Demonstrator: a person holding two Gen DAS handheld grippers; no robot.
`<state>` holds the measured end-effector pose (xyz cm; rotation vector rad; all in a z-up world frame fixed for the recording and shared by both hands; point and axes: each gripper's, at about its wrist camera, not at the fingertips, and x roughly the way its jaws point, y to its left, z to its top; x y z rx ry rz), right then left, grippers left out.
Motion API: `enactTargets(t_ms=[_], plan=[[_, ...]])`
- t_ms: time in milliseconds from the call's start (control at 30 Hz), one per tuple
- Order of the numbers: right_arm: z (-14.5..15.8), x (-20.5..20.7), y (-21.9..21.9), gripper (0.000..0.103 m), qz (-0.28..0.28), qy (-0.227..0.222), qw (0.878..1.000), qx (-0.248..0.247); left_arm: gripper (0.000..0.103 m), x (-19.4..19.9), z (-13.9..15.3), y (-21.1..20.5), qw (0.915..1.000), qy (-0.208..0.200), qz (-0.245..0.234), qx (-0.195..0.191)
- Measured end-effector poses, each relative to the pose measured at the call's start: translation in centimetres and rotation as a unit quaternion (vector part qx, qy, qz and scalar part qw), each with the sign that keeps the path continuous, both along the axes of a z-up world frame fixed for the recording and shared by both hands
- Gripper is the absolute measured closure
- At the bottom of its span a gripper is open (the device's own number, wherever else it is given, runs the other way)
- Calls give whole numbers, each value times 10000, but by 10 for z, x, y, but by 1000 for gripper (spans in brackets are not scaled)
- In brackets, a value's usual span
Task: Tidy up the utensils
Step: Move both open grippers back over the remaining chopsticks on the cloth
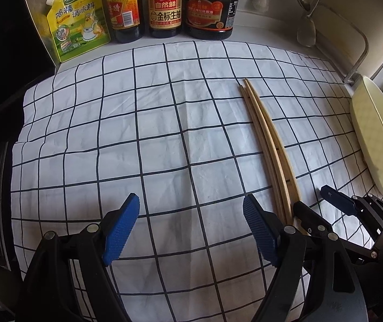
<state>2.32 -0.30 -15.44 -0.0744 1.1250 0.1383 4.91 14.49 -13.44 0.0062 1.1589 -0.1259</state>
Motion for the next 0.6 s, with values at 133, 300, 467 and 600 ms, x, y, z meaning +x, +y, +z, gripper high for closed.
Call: enactTargets(t_ms=[133,300,467,600], plan=[[0,1,-11,59,-131,-42,9999,-4,25,1,-1,-8,10000,-19,-68,-2],[-1,-1,-29,59,-264,-90,9996,-103,25,1,-7,-19,9998,27,-178,-19],[-1,-3,-47,59,-403,-100,9991,-102,25,1,-12,-31,9996,90,-252,-90],[-2,-6,-55,59,-444,-99,9989,-73,25,1,-17,-41,9994,136,-305,-65]])
